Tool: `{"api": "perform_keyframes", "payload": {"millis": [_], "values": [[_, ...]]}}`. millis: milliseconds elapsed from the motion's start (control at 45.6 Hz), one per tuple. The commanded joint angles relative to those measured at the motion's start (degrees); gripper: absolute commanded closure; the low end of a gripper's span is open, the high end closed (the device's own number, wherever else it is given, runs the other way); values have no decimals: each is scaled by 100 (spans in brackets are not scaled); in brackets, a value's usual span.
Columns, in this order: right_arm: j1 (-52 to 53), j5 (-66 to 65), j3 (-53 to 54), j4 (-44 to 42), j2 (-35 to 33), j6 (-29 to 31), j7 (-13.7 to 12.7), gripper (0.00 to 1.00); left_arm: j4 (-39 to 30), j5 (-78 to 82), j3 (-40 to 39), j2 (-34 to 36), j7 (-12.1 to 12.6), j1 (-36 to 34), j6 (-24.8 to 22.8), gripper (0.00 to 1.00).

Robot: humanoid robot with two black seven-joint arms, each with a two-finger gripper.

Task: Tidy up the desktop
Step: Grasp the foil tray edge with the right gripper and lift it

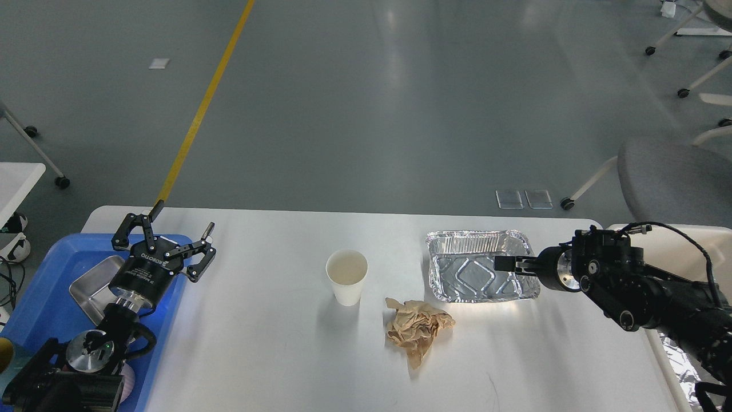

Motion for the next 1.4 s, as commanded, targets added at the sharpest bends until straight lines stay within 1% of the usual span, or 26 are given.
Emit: {"api": "perform_keyframes", "payload": {"millis": [0, 351, 373, 395, 461, 526, 592, 636, 658, 702, 768, 811, 1382], "values": [[0, 10, 6, -11, 28, -1, -9, 0, 0, -1, 0, -15, 4, 10, -1, 2], [0, 18, -3, -283, 327, 8, -9, 0, 0, -1, 0, 2, 4, 27, -1, 2], [0, 18, -3, -301, 353, 8, -9, 2, 0, -1, 0, 2, -5, 36, -1, 2], [0, 18, -3, -318, 380, 8, -9, 6, 0, -1, -8, 2, -5, 45, -1, 2], [-9, 1, -29, -362, 415, 16, -18, 25, 0, -1, -9, 2, -5, 45, -1, 2], [0, 1, -117, -371, 415, 34, -18, 38, 0, -1, -9, 2, -5, 54, -1, 2], [0, 10, -240, -371, 389, 69, -18, 60, 0, -1, 0, 2, -5, 54, -10, 2], [0, 27, -266, -371, 380, 78, -44, 72, 0, -1, -8, 2, -5, 54, -10, 2], [0, 79, -258, -371, 380, 87, -53, 85, 0, -1, 0, 2, -5, 54, -1, 2], [-9, 141, -258, -371, 380, 87, -53, 90, 0, -1, 0, 2, -5, 54, -10, 2], [-9, 273, -267, -380, 380, 78, -70, 100, 0, -1, 0, 2, -5, 54, -10, 2], [0, 343, -197, -476, 406, -1, -97, 100, 0, -1, 0, 2, -5, 54, -10, 2], [17, 572, -196, -442, 380, 69, -88, 100, 0, -1, 0, 37, 4, 54, -10, 2]]}}
